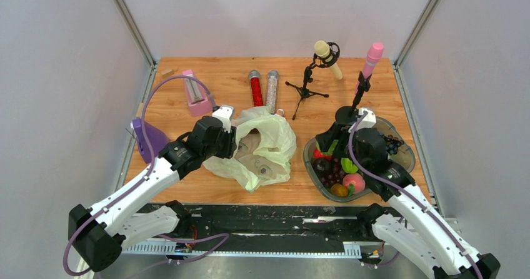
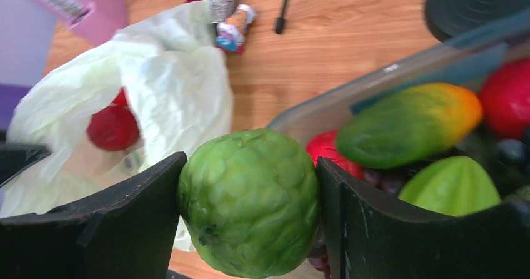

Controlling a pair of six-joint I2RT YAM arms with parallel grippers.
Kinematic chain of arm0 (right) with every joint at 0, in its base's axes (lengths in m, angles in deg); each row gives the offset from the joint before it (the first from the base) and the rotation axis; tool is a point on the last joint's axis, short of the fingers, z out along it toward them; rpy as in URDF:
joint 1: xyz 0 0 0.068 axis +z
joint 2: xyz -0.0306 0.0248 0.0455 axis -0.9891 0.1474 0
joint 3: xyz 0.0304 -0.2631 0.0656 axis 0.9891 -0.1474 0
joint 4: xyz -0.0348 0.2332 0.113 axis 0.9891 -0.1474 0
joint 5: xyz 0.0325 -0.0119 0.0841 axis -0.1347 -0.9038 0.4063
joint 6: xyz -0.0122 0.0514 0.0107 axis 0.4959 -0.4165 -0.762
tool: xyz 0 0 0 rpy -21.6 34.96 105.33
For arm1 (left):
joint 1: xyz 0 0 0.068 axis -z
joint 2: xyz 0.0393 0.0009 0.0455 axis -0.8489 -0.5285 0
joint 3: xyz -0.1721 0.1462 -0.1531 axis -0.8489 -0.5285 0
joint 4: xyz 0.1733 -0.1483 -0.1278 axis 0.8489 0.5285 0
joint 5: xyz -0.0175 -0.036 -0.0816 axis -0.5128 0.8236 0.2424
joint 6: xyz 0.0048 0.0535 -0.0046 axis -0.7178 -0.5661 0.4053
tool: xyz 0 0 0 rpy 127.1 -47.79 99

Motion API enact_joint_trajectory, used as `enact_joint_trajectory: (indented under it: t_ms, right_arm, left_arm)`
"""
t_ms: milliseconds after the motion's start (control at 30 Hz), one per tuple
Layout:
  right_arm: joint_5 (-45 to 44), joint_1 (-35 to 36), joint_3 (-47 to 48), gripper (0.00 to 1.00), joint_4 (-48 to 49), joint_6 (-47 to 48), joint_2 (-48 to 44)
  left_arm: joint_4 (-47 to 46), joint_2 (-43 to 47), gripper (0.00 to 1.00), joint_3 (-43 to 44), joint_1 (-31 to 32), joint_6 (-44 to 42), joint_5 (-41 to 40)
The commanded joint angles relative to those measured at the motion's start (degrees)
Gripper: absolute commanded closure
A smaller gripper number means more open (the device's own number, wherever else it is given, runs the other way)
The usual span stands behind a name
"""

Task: Untie the knot of the plastic bag and take out the fruit

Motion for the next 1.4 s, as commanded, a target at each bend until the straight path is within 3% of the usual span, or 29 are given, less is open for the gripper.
enact_joint_trajectory:
  t_ms: [0,400,667,800,967,1033,1367]
  right_arm:
    - [-3.29,-3.95,-0.81,0.55,-4.61,-3.43,1.46]
    - [2.18,-5.24,-2.07,0.51,4.45,-0.16,12.60]
    - [2.17,-5.23,-1.23,0.50,3.84,1.02,17.40]
    - [0.98,-5.20,-0.25,0.36,1.16,0.50,19.13]
    - [0.92,-5.20,1.15,0.08,-0.14,0.64,17.61]
    - [0.90,-5.15,2.04,0.02,-0.58,0.89,16.16]
    - [-1.27,-5.19,8.29,0.00,-5.90,2.88,10.80]
  left_arm:
    - [-2.11,-0.04,0.54,0.84,0.28,1.03,0.75]
    - [-2.55,-0.54,0.54,0.66,0.28,1.12,1.47]
    - [-2.55,-0.44,0.53,0.48,0.28,1.08,1.67]
    - [-2.55,-0.43,0.54,0.48,0.28,1.04,1.89]
    - [-2.72,-0.55,0.53,0.60,0.30,0.95,2.24]
    - [-2.80,-0.57,0.53,0.65,0.28,0.91,2.35]
    - [-2.63,-0.15,0.51,0.95,0.30,0.82,2.31]
